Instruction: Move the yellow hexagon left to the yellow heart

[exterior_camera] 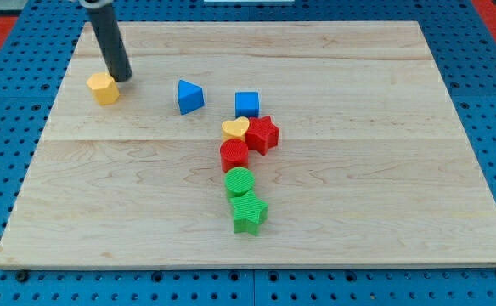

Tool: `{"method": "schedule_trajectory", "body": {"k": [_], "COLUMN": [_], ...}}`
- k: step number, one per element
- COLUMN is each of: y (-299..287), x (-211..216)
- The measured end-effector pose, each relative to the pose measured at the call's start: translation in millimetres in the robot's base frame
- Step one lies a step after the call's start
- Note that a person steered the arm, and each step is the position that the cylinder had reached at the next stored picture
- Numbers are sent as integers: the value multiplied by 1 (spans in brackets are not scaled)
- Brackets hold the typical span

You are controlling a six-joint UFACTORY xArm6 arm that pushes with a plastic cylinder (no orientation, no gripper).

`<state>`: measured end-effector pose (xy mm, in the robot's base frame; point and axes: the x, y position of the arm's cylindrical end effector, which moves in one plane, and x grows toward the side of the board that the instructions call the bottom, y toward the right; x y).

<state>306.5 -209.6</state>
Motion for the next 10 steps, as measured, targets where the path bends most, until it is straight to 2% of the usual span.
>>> {"method": "schedule_trajectory", "body": {"k": [1, 2, 3, 4, 5, 6, 7, 8, 9, 10], "y": [-30, -40, -2, -47, -5, 45, 69, 42, 75, 166], "x": [-1, 54, 81, 55, 31, 57, 92, 143, 260, 304]}}
